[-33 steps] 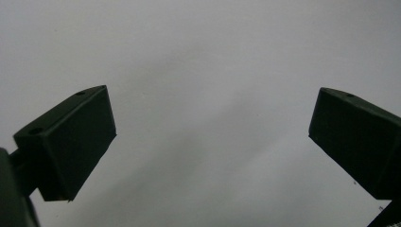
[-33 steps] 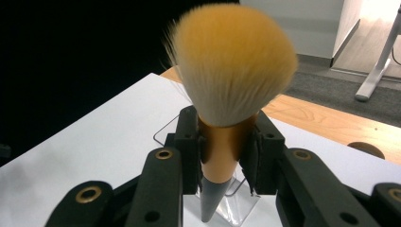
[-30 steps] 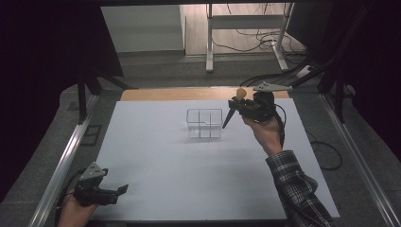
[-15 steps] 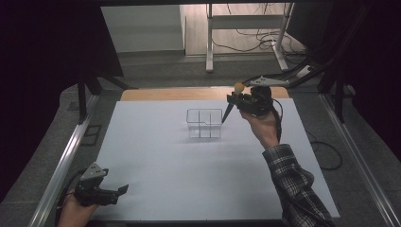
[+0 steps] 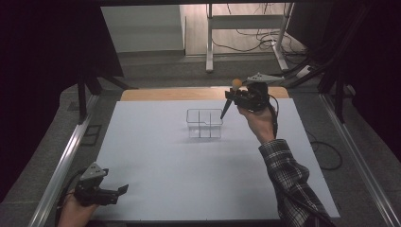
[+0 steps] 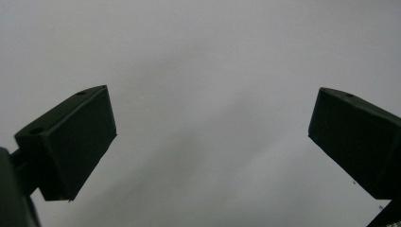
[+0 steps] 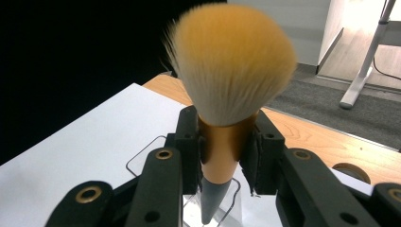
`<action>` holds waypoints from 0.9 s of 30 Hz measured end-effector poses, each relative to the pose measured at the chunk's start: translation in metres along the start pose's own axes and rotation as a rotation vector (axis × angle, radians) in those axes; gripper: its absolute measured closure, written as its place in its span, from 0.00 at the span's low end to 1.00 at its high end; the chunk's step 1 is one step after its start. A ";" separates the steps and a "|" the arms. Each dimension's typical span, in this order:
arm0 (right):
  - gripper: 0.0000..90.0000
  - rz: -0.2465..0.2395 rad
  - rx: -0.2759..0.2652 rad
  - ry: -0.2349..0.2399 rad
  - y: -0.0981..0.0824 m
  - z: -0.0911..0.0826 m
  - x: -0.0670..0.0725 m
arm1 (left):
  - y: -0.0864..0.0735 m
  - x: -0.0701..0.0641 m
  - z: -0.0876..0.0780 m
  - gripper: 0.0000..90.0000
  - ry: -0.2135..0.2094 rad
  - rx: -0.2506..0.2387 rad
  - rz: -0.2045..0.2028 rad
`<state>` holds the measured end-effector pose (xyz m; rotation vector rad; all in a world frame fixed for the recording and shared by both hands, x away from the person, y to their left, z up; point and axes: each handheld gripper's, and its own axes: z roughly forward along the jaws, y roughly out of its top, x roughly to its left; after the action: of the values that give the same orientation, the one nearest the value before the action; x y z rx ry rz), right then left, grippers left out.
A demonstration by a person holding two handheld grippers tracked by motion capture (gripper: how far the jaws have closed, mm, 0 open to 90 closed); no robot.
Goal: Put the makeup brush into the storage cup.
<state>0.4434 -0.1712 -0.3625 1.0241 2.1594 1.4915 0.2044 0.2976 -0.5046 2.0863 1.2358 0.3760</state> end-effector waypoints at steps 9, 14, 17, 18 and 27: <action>0.78 -0.006 -0.004 -0.012 0.002 0.010 -0.003 | 0.000 0.000 0.000 0.02 -0.002 0.000 0.003; 0.78 -0.008 -0.001 -0.015 0.001 0.014 -0.004 | 0.000 0.000 0.000 0.02 -0.002 0.001 0.004; 0.78 -0.006 0.003 -0.019 -0.002 0.017 -0.005 | 0.000 0.000 0.000 0.02 -0.003 0.000 0.003; 0.78 -0.006 0.004 -0.021 -0.002 0.018 -0.006 | 0.000 0.000 0.000 0.02 -0.003 0.000 0.003; 0.78 0.000 0.015 -0.022 -0.010 0.026 -0.006 | 0.000 0.000 0.001 0.02 -0.003 0.002 0.005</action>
<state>0.4596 -0.1600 -0.3829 1.0410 2.1590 1.4598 0.2047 0.2971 -0.5048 2.0917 1.2299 0.3744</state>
